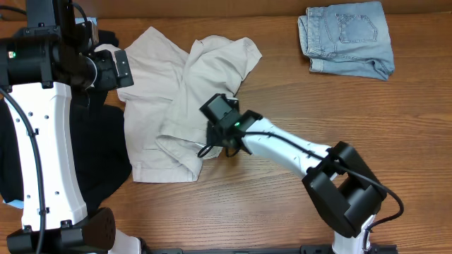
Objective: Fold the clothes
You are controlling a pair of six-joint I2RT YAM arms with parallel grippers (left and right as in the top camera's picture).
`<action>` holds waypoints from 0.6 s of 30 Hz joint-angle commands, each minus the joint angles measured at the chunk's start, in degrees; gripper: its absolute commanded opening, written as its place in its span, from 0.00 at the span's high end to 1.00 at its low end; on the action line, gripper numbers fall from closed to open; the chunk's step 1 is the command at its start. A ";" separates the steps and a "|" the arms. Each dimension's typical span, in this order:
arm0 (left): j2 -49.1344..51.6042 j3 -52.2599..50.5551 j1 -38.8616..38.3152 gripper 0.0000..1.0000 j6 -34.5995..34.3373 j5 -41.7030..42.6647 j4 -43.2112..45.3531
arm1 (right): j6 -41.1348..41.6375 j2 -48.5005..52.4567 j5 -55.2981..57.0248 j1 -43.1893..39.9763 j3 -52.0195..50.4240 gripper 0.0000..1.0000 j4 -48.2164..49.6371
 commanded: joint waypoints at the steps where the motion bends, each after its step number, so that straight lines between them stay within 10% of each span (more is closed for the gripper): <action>1: 0.24 -0.26 0.11 0.00 -0.81 -0.79 0.59 | 0.28 -3.67 0.04 -4.09 0.50 0.96 -3.89; 18: 3.21 -1.86 -0.07 0.00 0.76 -0.76 1.07 | -18.01 -12.26 -4.81 -30.62 -0.07 0.75 -32.44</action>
